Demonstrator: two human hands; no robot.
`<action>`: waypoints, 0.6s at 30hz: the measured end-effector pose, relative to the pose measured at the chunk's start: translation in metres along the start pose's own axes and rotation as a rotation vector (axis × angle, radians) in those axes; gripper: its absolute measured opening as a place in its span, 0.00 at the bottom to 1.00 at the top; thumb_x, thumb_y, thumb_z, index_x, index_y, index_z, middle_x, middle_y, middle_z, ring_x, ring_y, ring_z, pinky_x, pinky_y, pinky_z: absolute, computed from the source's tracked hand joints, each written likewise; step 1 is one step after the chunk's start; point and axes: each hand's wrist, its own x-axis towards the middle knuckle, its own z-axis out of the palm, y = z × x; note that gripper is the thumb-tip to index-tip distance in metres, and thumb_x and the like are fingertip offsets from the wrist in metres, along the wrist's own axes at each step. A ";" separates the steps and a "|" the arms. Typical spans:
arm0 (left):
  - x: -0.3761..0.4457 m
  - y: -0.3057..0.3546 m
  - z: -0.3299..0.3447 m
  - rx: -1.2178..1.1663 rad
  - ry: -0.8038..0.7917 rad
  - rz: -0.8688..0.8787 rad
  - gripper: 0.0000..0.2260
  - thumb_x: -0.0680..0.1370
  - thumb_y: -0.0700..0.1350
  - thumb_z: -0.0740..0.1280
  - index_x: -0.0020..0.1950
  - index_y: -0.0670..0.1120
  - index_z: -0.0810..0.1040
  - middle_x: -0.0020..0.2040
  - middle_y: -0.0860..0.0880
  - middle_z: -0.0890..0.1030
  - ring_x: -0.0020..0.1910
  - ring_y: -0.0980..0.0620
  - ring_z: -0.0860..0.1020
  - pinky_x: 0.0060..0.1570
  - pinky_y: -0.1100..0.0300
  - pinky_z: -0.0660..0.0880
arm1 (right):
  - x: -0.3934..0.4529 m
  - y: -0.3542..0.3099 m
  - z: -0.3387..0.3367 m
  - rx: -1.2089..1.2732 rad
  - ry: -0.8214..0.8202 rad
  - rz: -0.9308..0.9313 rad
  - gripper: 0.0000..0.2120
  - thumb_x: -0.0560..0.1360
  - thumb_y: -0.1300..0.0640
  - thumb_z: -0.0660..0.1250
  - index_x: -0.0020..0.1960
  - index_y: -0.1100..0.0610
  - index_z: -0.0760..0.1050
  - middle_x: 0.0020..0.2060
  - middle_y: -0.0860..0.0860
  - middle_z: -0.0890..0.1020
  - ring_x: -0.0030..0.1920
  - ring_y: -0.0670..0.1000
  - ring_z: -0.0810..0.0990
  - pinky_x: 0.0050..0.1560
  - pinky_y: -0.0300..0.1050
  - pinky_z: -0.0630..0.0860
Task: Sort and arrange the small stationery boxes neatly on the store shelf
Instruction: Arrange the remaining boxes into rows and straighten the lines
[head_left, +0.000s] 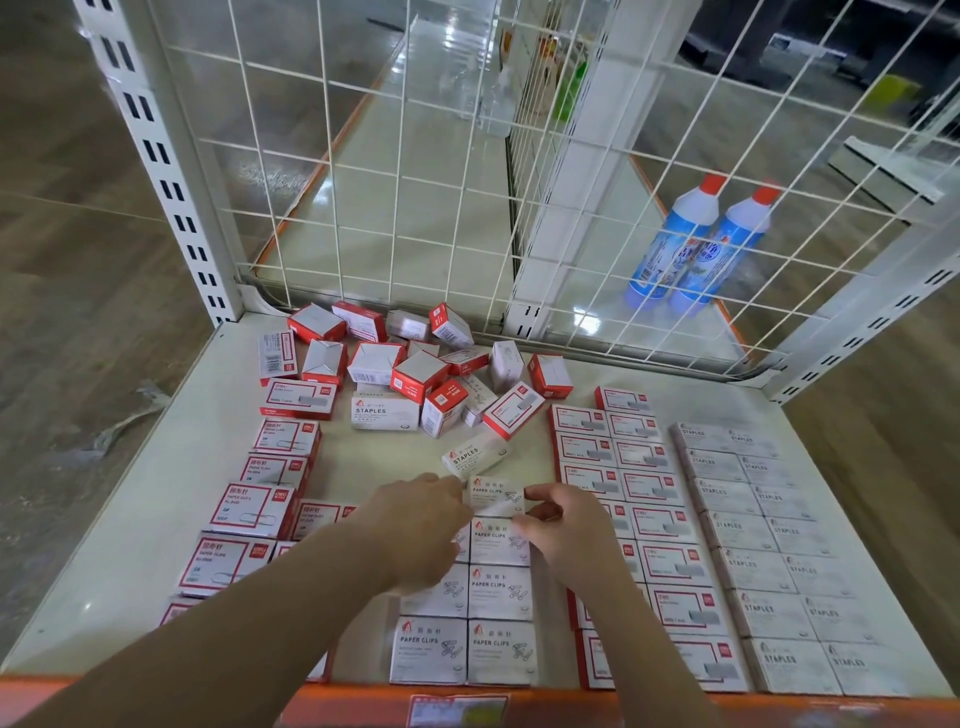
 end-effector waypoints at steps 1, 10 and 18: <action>0.000 0.000 0.000 0.000 0.000 0.003 0.20 0.80 0.50 0.57 0.72 0.50 0.65 0.67 0.49 0.67 0.64 0.49 0.66 0.60 0.54 0.70 | 0.000 0.000 0.000 -0.014 0.007 -0.003 0.15 0.72 0.58 0.69 0.59 0.57 0.75 0.40 0.44 0.77 0.42 0.42 0.75 0.42 0.30 0.70; 0.000 0.000 -0.003 -0.011 0.006 0.004 0.19 0.80 0.49 0.57 0.70 0.49 0.67 0.66 0.48 0.68 0.63 0.49 0.68 0.59 0.55 0.71 | -0.001 -0.005 0.003 -0.137 0.043 -0.016 0.15 0.73 0.56 0.68 0.59 0.56 0.75 0.49 0.48 0.80 0.47 0.44 0.75 0.52 0.36 0.71; -0.001 0.002 -0.002 0.041 -0.007 0.007 0.19 0.80 0.49 0.57 0.71 0.49 0.66 0.65 0.48 0.69 0.61 0.48 0.69 0.58 0.54 0.72 | -0.002 -0.003 0.002 -0.070 0.042 0.045 0.16 0.72 0.57 0.69 0.59 0.58 0.77 0.50 0.49 0.81 0.50 0.46 0.77 0.55 0.39 0.73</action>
